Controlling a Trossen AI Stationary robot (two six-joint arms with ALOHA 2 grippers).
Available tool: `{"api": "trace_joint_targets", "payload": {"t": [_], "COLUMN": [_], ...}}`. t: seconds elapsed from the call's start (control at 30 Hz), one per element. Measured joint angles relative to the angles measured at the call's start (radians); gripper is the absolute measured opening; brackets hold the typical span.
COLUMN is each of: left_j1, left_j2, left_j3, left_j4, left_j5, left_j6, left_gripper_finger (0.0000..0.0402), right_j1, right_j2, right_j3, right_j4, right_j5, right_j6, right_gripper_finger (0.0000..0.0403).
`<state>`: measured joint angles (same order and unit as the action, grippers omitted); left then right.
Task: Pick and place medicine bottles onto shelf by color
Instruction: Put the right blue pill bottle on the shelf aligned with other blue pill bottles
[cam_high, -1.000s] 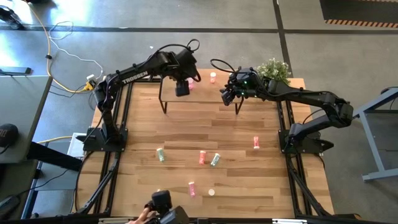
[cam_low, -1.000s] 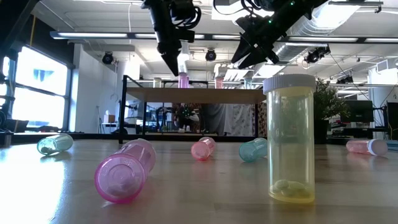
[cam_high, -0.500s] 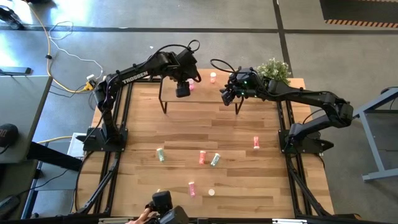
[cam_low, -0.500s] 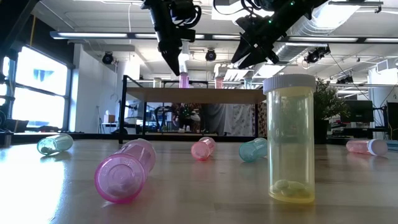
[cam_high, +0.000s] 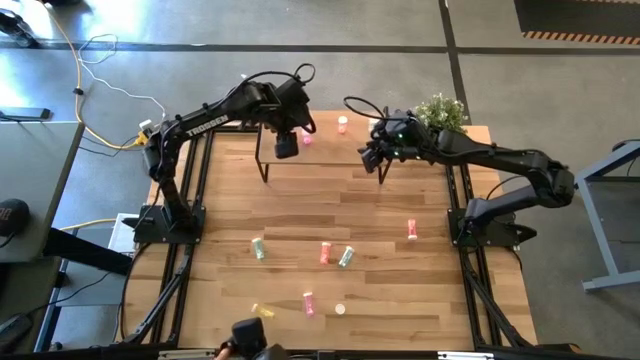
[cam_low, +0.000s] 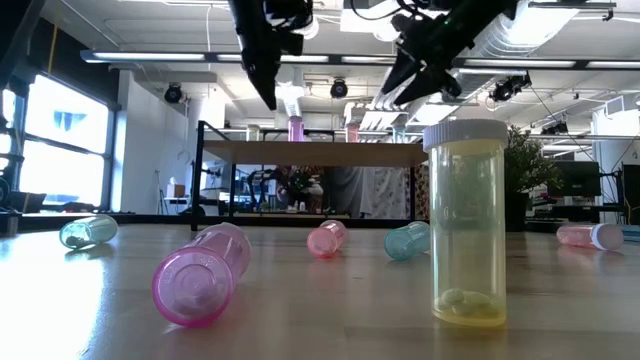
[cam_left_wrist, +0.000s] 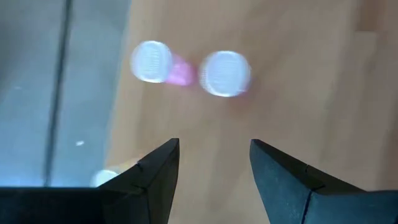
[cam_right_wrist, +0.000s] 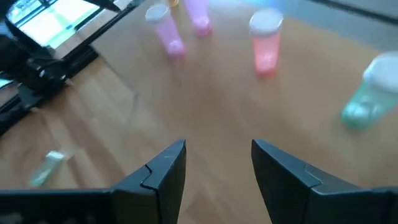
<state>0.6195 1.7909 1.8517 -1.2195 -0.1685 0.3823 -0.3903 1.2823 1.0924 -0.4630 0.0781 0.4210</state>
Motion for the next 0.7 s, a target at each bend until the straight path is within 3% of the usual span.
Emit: {"api": "trace_joint_targets", "payload": {"t": [0.23,0.5,0.7], "left_j1": [-0.034,-0.055,-0.097], "left_j2": [-0.080,-0.170,-0.234], "left_j3": [0.000,-0.051,-0.175], "left_j4": [-0.013,0.004,0.074], "left_j5": [0.116,0.383,0.424], "left_j6": [-0.063,-0.164,-0.215], "left_gripper_finger": [0.0188,0.0188,0.0188], "right_j1": [0.068,0.169,0.256], "right_j2": [-0.047,-0.045,-0.045], "right_j3": [0.000,0.000,0.000], "right_j4": [-0.090,-0.174,-0.204], "right_j5": [-0.020,-0.107,-0.113], "right_j6": [0.126,0.208,0.332], "right_gripper_finger": [0.0174,0.0174,0.0174]}}
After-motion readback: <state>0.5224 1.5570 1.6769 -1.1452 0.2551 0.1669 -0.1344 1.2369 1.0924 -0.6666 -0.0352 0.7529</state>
